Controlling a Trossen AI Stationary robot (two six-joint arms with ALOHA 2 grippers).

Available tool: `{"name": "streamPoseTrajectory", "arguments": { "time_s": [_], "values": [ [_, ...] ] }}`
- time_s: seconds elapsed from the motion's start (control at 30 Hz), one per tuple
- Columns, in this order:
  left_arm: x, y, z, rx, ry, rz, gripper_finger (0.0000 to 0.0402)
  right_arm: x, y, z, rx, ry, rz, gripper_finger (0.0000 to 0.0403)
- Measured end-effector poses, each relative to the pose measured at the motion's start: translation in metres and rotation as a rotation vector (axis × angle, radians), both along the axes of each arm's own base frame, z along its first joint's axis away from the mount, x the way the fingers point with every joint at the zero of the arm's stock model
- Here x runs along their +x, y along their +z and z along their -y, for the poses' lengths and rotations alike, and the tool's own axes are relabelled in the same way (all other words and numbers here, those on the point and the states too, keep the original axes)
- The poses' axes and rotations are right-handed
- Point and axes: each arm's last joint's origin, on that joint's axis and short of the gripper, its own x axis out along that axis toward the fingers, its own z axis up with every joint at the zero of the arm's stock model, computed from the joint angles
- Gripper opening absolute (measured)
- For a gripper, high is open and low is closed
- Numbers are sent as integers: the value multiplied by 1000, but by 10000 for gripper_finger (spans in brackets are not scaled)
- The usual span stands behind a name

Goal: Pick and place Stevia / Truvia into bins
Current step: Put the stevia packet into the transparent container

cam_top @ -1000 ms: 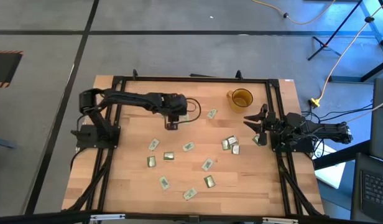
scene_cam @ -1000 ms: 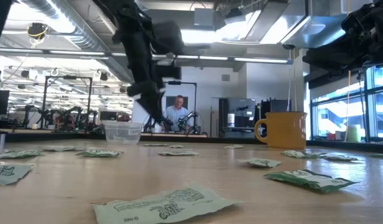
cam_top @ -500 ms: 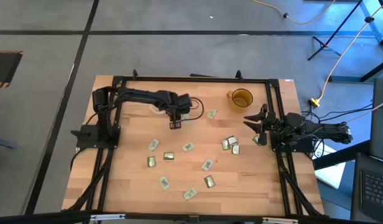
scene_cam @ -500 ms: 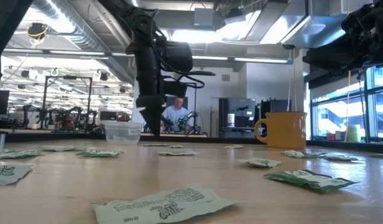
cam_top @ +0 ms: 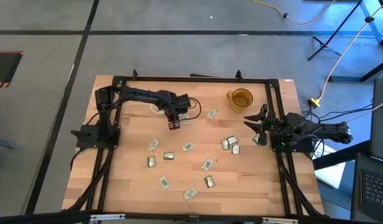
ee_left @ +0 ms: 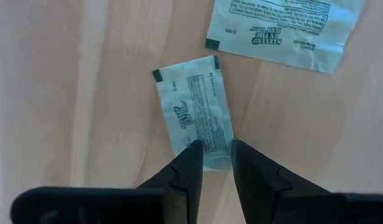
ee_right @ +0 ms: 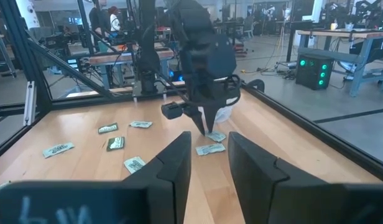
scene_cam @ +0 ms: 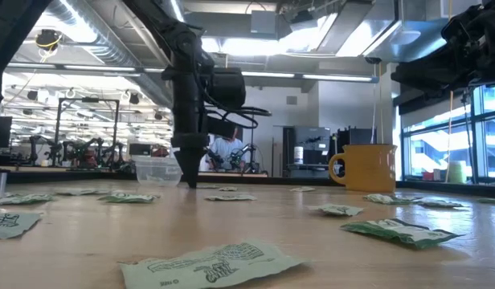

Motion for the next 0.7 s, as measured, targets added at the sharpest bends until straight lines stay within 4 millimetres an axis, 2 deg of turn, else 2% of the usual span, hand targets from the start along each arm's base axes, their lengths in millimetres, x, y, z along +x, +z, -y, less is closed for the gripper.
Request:
{"name": "streamPoseTrajectory", "arguments": {
  "time_s": [0.1,0.5,0.7],
  "values": [
    [0,-7,0,-15,0,-27,74,0,0,0,2,0,0,110],
    [-1,-9,-1,-25,0,-31,20,0,0,0,2,0,1,110],
    [2,7,-1,-8,-16,-21,3,0,0,0,3,0,1,110]
  ]
}}
